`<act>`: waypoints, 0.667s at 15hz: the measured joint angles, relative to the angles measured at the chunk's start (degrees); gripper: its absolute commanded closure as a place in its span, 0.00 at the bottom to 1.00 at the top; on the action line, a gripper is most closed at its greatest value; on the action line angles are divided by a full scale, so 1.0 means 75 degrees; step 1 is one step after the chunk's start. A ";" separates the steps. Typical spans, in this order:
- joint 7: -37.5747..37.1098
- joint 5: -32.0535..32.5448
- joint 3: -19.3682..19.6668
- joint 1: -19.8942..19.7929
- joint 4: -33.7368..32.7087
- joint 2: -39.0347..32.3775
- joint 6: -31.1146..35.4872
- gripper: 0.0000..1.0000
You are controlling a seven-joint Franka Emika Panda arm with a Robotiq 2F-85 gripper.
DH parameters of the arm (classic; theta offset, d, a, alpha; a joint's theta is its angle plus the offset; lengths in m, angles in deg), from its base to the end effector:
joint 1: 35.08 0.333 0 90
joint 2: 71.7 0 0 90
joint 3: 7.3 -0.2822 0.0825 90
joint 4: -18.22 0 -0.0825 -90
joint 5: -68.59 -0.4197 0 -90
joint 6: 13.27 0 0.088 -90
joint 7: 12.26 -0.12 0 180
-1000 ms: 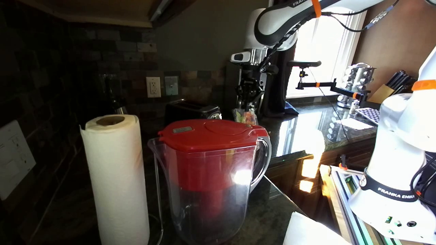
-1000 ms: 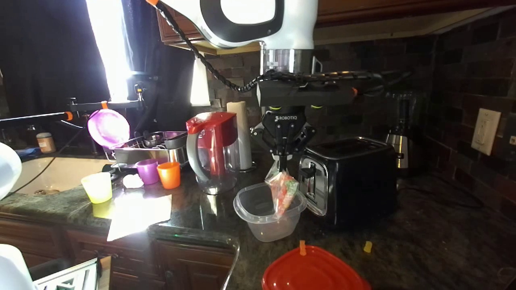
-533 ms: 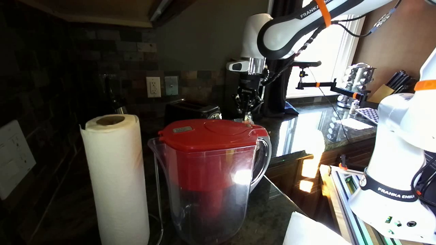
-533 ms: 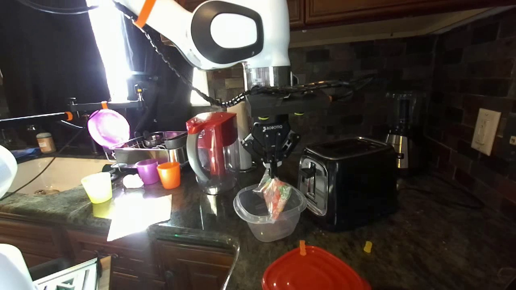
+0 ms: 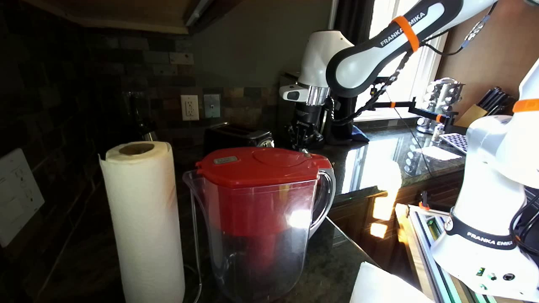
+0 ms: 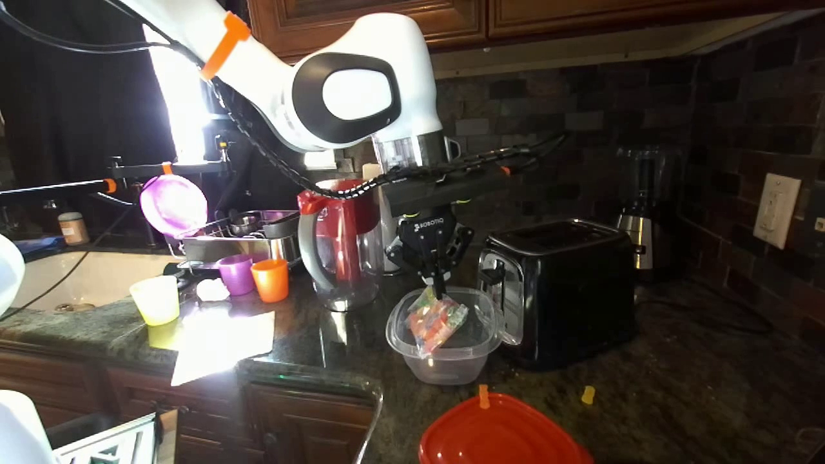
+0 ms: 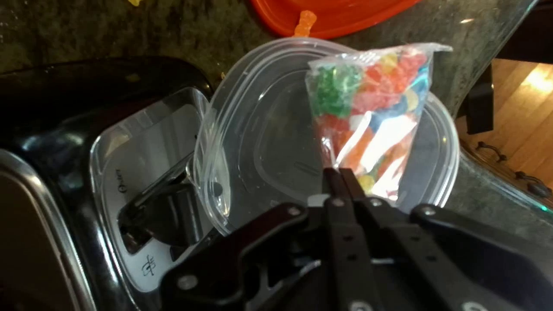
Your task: Pour a sweet from the bag into the container
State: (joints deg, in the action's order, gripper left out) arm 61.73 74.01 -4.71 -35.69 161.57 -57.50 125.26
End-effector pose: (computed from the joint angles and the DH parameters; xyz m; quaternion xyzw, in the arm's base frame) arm 0.4939 -0.0281 0.3217 0.7926 0.6036 0.0461 0.0733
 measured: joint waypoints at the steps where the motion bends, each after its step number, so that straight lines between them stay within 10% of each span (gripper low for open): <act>1: -0.0072 0.0026 -0.0001 0.0003 0.0014 0.0019 0.0081 1.00; 10: -0.0634 0.0616 -0.0032 -0.0001 0.0328 0.0789 0.0636 1.00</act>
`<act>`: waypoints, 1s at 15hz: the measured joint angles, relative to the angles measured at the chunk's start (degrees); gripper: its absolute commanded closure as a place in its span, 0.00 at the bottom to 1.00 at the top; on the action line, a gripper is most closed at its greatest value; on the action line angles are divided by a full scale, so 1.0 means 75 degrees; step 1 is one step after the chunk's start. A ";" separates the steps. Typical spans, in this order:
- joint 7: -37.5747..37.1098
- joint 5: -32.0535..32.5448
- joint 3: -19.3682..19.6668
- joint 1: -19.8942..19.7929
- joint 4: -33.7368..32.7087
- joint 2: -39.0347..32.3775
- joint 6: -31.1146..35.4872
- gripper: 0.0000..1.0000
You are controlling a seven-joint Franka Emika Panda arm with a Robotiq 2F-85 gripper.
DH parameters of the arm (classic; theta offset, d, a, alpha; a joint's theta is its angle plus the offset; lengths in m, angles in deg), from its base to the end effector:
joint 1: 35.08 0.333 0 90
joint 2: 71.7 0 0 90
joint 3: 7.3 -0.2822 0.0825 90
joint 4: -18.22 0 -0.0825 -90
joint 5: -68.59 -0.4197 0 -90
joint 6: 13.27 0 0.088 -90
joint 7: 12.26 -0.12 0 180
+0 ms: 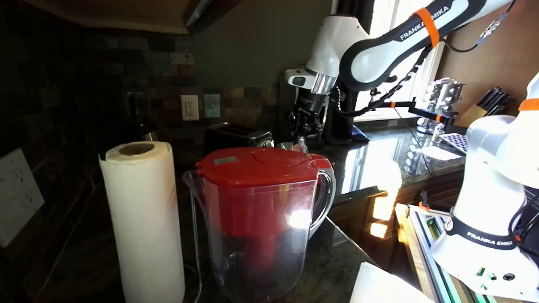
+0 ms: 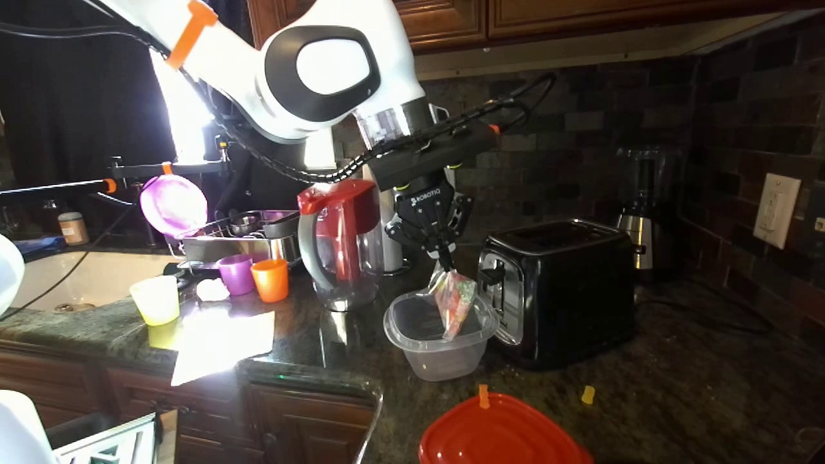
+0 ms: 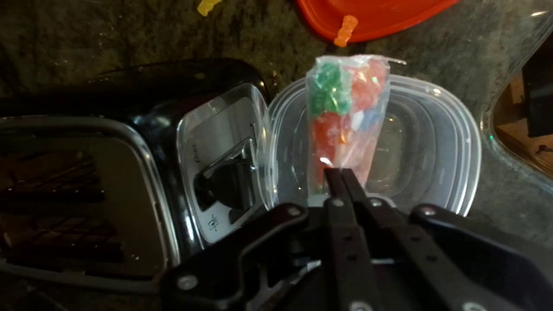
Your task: Pour a sweet from the bag into the container
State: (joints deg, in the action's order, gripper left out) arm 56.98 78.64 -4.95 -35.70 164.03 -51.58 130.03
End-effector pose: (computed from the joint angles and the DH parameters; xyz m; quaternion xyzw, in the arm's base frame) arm 0.4890 -0.0247 0.3606 0.7910 0.5898 0.0909 0.1348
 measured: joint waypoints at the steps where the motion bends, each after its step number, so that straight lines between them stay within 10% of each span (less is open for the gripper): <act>1: -0.0160 0.0195 -0.0035 0.0000 0.0088 0.0080 0.0196 1.00; 15: -0.2633 0.5247 -0.1059 -0.0300 0.0654 0.0613 0.1064 0.98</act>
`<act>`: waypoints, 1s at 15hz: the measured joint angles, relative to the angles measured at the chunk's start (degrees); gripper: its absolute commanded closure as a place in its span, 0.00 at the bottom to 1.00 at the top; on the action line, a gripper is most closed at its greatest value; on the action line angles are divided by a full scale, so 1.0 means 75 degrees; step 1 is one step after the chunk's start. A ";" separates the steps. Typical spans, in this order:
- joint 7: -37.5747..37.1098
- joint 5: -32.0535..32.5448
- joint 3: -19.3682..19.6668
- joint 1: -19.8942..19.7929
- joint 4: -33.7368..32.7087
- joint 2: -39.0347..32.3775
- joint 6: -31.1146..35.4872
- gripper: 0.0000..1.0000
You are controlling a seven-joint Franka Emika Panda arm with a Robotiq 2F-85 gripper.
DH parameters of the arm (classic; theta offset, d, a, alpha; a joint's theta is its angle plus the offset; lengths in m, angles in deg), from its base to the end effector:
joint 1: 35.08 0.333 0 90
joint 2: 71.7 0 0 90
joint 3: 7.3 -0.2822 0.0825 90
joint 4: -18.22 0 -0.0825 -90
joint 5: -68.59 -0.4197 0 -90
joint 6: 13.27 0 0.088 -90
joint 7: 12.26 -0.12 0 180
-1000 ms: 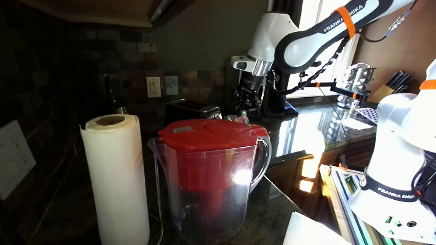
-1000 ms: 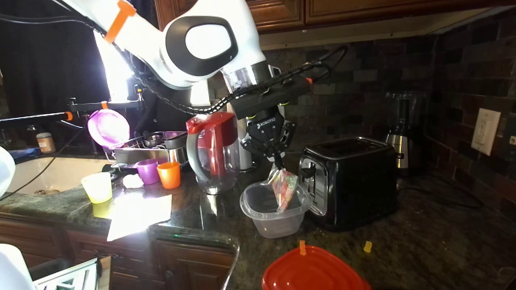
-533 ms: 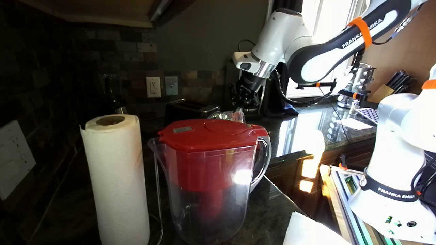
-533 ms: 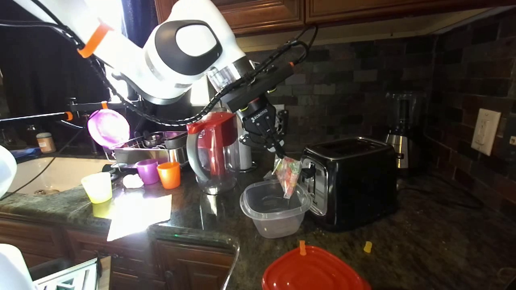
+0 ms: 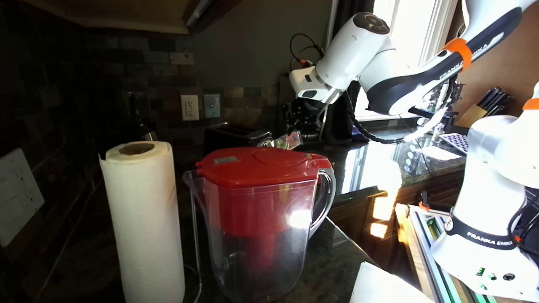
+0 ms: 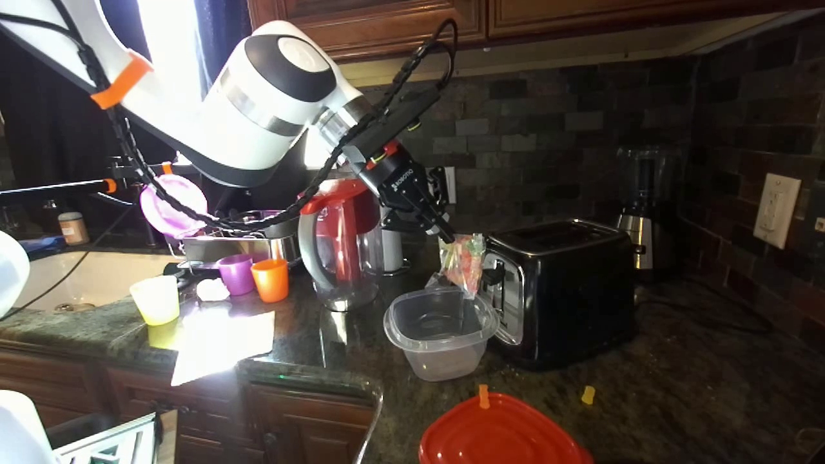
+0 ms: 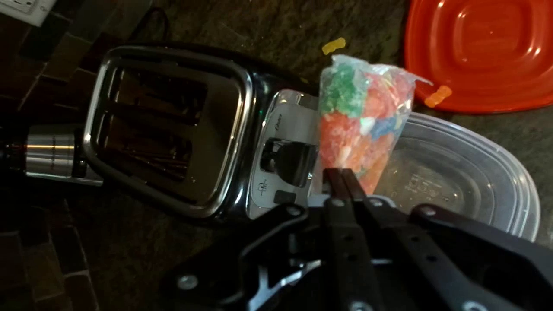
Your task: Pour a sweet from the bag into the container
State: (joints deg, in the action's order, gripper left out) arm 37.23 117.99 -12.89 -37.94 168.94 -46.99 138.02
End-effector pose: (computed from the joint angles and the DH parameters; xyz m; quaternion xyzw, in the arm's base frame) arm 0.4709 0.0345 0.3659 0.6541 0.6702 0.0577 0.3459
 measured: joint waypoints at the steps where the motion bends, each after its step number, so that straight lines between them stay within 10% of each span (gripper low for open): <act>1: -0.0042 0.0000 0.0024 0.0051 0.0000 0.0000 -0.0061 0.98; 15: -0.0116 0.2234 0.0351 0.0296 -0.0002 0.0029 -0.0004 1.00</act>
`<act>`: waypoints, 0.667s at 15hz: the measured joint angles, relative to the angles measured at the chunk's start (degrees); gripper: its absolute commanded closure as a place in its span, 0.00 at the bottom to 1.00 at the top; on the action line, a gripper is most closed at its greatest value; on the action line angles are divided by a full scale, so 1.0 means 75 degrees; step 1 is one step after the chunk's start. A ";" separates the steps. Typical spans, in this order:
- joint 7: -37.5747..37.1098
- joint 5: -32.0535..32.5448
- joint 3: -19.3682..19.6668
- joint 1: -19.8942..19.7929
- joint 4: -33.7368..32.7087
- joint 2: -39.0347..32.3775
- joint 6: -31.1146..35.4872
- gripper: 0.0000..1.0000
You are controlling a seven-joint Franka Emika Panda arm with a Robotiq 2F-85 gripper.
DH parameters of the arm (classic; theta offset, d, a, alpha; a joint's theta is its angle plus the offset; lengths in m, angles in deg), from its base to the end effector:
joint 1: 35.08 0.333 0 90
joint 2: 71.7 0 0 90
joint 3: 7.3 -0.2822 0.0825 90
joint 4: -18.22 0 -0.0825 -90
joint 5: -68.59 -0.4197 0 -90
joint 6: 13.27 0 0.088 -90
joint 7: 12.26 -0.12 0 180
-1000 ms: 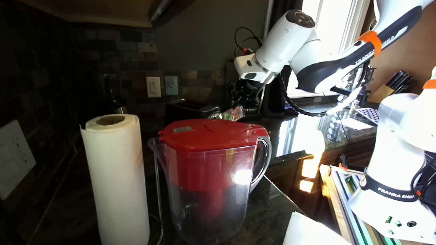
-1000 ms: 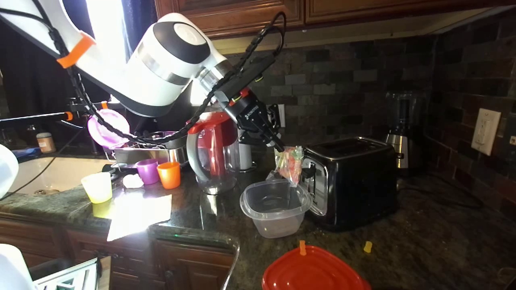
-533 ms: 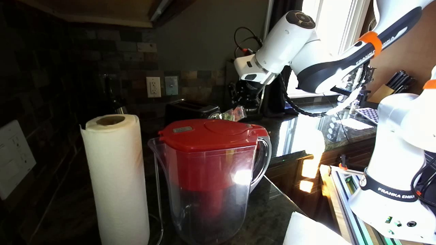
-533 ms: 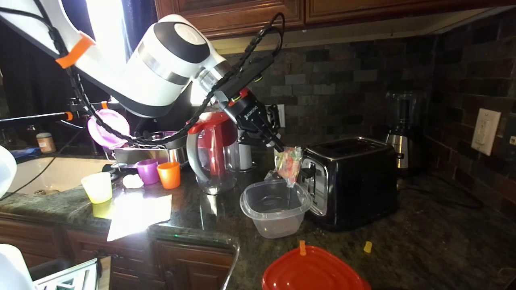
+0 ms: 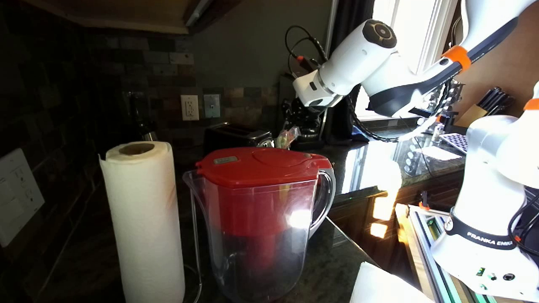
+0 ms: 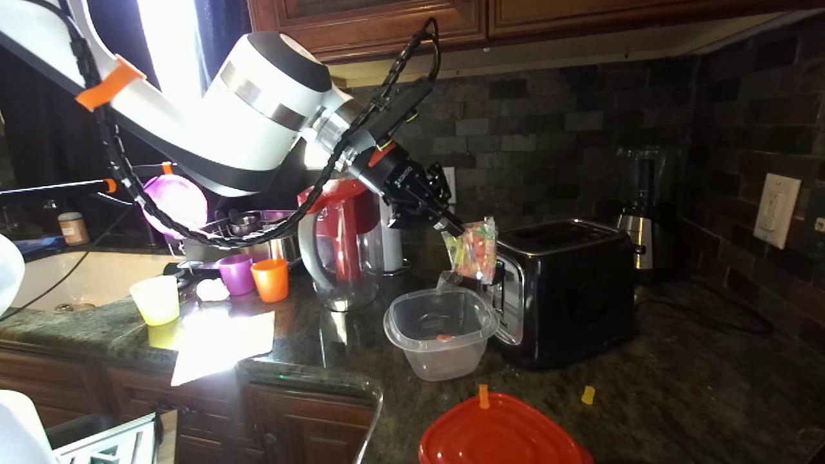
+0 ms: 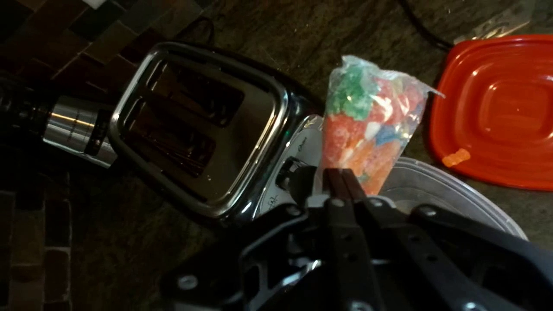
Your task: Pour a sweet from the bag into the container
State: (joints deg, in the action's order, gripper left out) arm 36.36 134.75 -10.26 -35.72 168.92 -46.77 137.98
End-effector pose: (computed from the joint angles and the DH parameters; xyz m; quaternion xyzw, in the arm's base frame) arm 0.4680 0.0352 0.3648 0.5593 0.7194 0.0190 0.4114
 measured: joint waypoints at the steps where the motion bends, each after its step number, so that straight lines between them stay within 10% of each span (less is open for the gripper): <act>1: 0.0000 0.0153 0.0030 0.0033 0.0000 0.0001 0.0001 1.00; 10: 0.0002 0.0449 0.0199 0.0357 0.0000 -0.0001 0.0002 1.00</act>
State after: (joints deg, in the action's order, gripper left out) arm 36.37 138.11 -8.77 -33.05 168.92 -46.77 138.00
